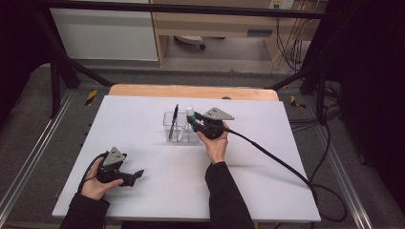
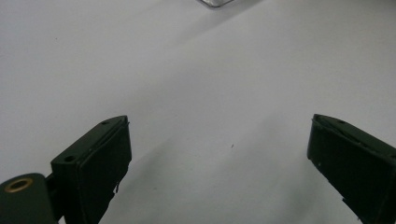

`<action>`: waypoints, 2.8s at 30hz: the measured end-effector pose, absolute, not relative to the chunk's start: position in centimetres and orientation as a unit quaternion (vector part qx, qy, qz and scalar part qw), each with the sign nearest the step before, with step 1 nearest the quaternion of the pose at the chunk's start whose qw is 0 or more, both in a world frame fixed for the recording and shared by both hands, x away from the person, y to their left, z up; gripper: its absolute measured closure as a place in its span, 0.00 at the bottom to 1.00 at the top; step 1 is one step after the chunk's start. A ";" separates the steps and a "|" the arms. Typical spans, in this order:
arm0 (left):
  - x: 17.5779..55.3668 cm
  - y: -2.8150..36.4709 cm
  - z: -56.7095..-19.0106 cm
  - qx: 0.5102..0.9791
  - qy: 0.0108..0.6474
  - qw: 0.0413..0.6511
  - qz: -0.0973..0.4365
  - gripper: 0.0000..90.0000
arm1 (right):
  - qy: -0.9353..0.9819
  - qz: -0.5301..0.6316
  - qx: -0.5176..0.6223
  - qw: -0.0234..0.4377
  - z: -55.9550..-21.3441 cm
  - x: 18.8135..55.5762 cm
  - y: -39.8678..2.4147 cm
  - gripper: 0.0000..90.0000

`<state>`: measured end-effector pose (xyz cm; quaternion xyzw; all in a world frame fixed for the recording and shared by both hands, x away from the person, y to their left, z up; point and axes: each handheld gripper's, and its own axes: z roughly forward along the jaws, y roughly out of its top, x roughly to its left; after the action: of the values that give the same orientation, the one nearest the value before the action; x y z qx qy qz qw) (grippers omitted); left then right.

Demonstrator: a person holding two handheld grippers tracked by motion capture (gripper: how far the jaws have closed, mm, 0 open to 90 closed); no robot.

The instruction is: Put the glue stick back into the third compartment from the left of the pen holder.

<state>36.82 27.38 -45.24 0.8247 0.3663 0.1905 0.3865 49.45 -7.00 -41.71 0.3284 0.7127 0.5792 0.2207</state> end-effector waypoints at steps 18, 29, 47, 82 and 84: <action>36.8 27.5 -45.2 0.824 0.368 0.386 0.192 0.07 | 0.745 0.543 0.325 0.209 -39.4 48.0 -8.7 0.46; 36.9 27.6 -45.2 0.824 0.370 0.385 0.192 0.07 | 0.780 0.488 0.343 0.189 -37.7 46.4 -11.0 0.15; 36.9 27.4 -45.6 0.828 0.369 0.376 0.189 0.07 | 0.798 0.448 0.374 0.153 -39.1 42.5 -18.0 0.01; 36.6 27.0 -45.7 0.835 0.354 0.374 0.195 0.07 | 0.787 0.449 0.402 0.137 -45.9 37.2 -27.0 0.01; 36.6 27.0 -45.7 0.834 0.354 0.375 0.194 0.07 | 0.787 0.445 0.406 0.134 -45.9 37.2 -27.0 0.01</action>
<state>36.65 26.96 -45.66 0.8344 0.3542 0.1942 0.3749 37.16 -27.04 -45.95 0.4057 0.7872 0.4447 0.1337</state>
